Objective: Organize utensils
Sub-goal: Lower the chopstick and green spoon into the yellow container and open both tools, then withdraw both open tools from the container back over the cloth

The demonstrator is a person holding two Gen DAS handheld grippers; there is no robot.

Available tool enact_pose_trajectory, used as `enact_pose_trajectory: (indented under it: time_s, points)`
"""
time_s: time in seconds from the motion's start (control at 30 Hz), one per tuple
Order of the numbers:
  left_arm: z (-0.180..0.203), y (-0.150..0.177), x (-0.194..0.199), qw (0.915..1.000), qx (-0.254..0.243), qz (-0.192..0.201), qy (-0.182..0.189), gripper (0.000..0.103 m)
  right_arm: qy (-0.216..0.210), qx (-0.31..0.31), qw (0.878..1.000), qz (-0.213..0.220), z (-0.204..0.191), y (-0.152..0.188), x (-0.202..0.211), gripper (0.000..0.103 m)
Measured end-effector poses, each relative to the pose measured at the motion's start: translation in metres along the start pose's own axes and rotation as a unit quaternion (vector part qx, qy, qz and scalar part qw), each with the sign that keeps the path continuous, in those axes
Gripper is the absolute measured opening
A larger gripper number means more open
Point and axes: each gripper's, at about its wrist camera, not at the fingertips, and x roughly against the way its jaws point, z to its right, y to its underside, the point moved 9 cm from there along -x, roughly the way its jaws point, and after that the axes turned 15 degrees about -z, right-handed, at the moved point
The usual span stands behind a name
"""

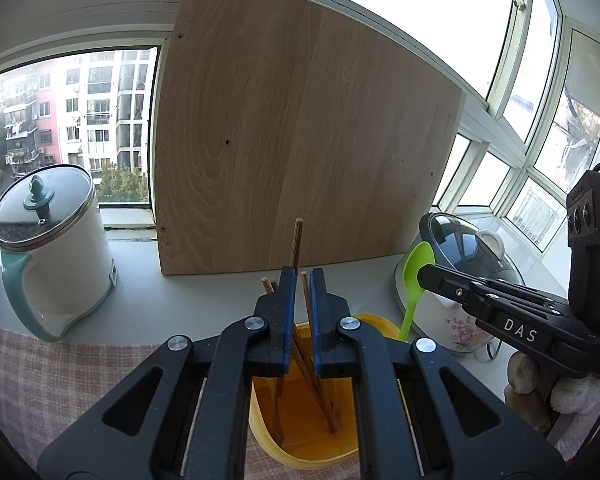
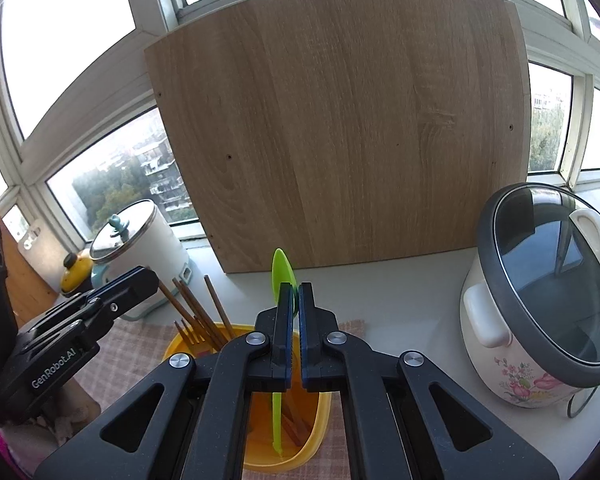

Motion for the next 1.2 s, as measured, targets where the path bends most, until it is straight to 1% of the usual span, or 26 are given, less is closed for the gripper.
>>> enact_pose_trajectory:
  time_s: [0.03, 0.07, 0.13, 0.2, 0.23, 0.43, 0.7, 0.77, 0.83, 0.87, 0.9, 0.97, 1.07, 1.13, 1.17, 1.2]
  points:
    - [-0.001, 0.002, 0.002, 1.0, 0.001, -0.002, 0.002, 0.021, 0.002, 0.002, 1.0, -0.002, -0.001, 0.001, 0.001, 0.001]
    - [-0.002, 0.003, 0.005, 1.0, 0.002, 0.0, 0.003, 0.024, 0.005, 0.002, 1.0, -0.004, -0.003, 0.002, 0.001, 0.002]
    - [-0.003, 0.006, 0.01, 1.0, 0.003, 0.003, 0.005, 0.026, 0.008, 0.001, 1.0, -0.002, -0.005, 0.005, 0.003, 0.01]
    - [-0.005, 0.009, 0.016, 1.0, 0.002, 0.001, 0.006, 0.026, 0.014, -0.003, 1.0, 0.003, -0.006, 0.008, 0.008, 0.031]
    - [-0.006, 0.01, 0.018, 1.0, 0.001, 0.001, 0.006, 0.026, 0.015, -0.004, 1.0, 0.005, -0.007, 0.009, 0.009, 0.032]
    - [-0.013, 0.02, 0.036, 0.9999, -0.008, -0.005, 0.006, 0.026, 0.023, -0.005, 1.0, 0.006, -0.018, 0.018, 0.019, 0.033]
    - [-0.022, 0.038, 0.072, 0.9996, -0.023, -0.013, 0.005, 0.026, 0.021, -0.013, 1.0, 0.01, -0.034, 0.033, 0.036, 0.033]
    - [-0.024, 0.042, 0.085, 0.9994, -0.032, -0.009, -0.002, 0.028, 0.02, -0.012, 1.0, 0.013, -0.04, 0.036, 0.042, 0.033]
    - [-0.026, 0.046, 0.098, 0.9993, -0.038, -0.002, -0.004, 0.034, 0.019, -0.009, 1.0, 0.016, -0.047, 0.04, 0.047, 0.033]
    - [-0.028, 0.049, 0.104, 0.9992, -0.04, 0.001, -0.006, 0.035, 0.02, -0.007, 1.0, 0.019, -0.05, 0.042, 0.05, 0.035]
    - [-0.03, 0.051, 0.109, 0.9991, -0.042, 0.002, -0.008, 0.035, 0.022, -0.005, 1.0, 0.022, -0.053, 0.043, 0.053, 0.041]
    - [-0.034, 0.055, 0.12, 0.9989, -0.046, 0.005, -0.013, 0.035, 0.025, 0.0, 0.999, 0.028, -0.06, 0.046, 0.058, 0.047]
    - [-0.042, 0.063, 0.134, 0.9983, -0.052, 0.01, -0.025, 0.036, 0.027, 0.008, 0.999, 0.035, -0.072, 0.052, 0.065, 0.048]
    - [-0.047, 0.068, 0.142, 0.9984, -0.051, 0.01, -0.025, 0.043, 0.027, 0.012, 0.999, 0.038, -0.079, 0.055, 0.069, 0.054]
    - [-0.051, 0.071, 0.145, 0.9984, -0.049, 0.01, -0.026, 0.045, 0.029, 0.016, 0.999, 0.04, -0.084, 0.058, 0.07, 0.059]
    - [-0.054, 0.074, 0.149, 0.9984, -0.048, 0.01, -0.027, 0.045, 0.031, 0.019, 0.998, 0.042, -0.087, 0.06, 0.072, 0.061]
